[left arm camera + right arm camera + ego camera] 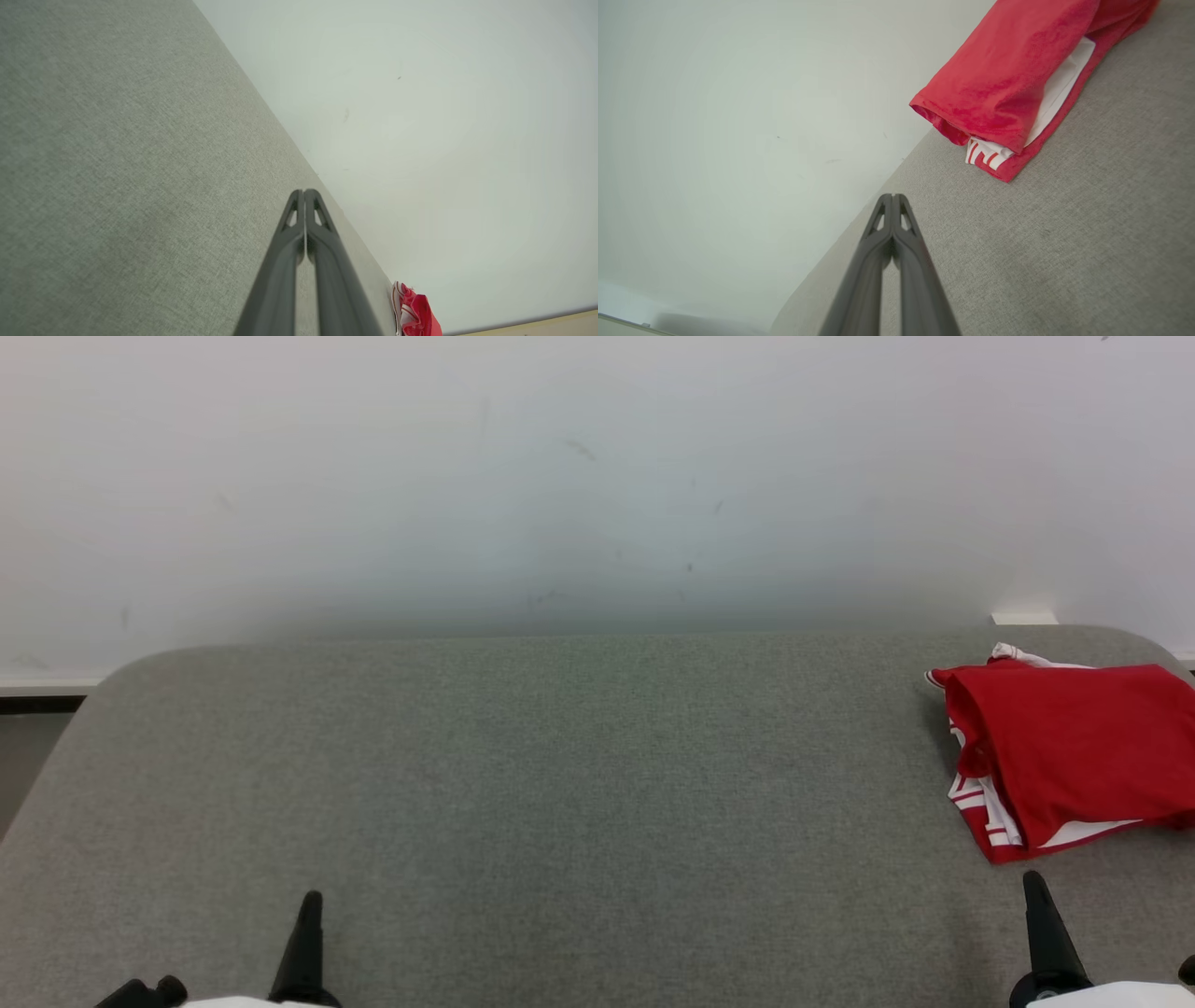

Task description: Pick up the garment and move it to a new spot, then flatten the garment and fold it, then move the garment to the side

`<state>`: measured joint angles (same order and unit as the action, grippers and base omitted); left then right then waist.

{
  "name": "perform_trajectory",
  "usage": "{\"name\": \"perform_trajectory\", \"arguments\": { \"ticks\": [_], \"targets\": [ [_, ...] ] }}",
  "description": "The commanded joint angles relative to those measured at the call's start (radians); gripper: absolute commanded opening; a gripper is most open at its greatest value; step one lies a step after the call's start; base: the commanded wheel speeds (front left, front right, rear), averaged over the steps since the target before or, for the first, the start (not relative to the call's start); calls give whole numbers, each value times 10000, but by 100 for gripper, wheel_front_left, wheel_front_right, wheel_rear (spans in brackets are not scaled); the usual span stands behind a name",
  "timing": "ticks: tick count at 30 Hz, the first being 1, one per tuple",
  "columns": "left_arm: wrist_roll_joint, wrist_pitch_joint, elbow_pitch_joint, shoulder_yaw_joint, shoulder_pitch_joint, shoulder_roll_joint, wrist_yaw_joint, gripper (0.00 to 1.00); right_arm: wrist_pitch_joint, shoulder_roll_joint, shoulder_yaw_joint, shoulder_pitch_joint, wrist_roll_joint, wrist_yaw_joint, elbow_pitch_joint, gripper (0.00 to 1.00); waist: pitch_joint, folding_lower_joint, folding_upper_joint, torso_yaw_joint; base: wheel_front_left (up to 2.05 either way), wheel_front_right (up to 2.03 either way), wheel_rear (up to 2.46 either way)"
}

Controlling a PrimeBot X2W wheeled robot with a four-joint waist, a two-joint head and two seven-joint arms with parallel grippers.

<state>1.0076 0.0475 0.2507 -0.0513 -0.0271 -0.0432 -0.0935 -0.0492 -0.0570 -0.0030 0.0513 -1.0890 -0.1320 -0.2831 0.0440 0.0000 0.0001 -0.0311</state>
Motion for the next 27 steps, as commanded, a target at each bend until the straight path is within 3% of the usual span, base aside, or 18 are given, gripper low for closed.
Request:
{"name": "perform_trajectory", "arguments": {
  "ticks": [1, 27],
  "targets": [
    [268, -71, -121, -50, -238, -64, -71, 0, 71, -6, -80, 235, -264, 11, 153, 0, -7, 0, -1, 6, 0, 0, 0],
    [2833, -769, -127, -325, -559, -83, -171, 0, 762, 9, -540, 462, -2491, 16, 234, 0, -166, 0, -1, 119, 0, 0, 0]
  ]
}}
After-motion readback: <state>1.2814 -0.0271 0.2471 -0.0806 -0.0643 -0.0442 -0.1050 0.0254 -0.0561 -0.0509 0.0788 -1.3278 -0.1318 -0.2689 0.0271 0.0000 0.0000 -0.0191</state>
